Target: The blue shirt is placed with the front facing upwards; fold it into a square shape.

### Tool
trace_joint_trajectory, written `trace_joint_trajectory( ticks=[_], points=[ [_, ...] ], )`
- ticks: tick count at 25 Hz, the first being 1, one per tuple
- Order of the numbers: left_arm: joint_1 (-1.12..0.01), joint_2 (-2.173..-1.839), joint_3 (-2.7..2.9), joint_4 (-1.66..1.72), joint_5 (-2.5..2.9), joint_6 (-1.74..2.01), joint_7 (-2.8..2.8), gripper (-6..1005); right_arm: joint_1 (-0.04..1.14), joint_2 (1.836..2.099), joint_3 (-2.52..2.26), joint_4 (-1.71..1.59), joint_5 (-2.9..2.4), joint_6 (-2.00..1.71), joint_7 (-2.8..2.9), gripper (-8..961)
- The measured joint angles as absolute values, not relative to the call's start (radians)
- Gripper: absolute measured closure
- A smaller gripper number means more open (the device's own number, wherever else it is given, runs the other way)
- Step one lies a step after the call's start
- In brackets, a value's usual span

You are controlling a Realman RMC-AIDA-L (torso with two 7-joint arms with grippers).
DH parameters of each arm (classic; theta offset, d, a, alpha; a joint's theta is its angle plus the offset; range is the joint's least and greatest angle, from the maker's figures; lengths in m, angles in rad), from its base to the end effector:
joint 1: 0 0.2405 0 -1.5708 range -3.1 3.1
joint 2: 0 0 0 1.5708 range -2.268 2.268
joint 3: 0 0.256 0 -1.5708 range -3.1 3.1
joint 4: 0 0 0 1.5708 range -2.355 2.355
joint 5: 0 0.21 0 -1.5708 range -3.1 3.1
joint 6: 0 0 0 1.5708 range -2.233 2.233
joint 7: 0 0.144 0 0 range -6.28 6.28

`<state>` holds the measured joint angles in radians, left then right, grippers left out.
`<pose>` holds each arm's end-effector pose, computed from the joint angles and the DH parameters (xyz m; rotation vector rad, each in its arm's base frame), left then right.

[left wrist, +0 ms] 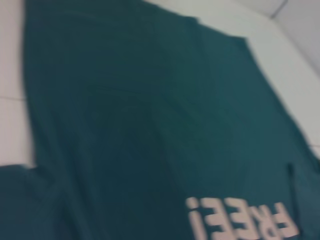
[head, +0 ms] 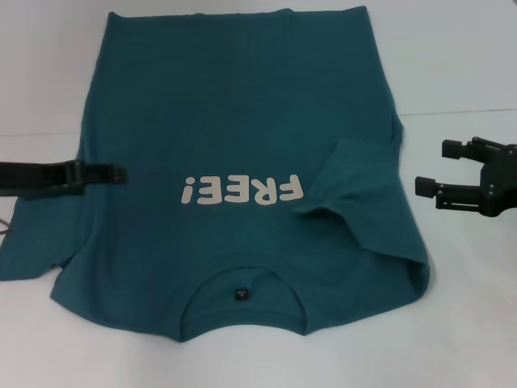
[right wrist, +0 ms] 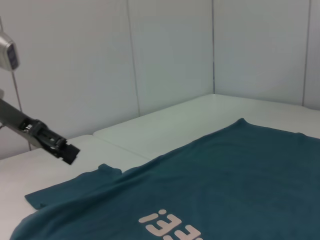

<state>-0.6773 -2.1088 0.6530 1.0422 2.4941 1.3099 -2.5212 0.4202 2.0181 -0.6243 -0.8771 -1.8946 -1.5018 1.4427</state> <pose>-0.2467 0.4067 0.0600 -2.0868 -1.5088 -0.3308 0.2904 0.3403 0.0843 -2.4301 0.5652 0.6280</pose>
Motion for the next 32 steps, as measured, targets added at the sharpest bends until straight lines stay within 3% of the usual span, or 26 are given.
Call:
trace_joint_trajectory(
  ticks=[32],
  points=[
    [-0.642, -2.111, 0.645, 1.068, 2.816, 1.246, -2.694, 124, 0.419, 2.053, -0.617, -0.831, -1.893, -1.428, 1.438, 5]
  ],
)
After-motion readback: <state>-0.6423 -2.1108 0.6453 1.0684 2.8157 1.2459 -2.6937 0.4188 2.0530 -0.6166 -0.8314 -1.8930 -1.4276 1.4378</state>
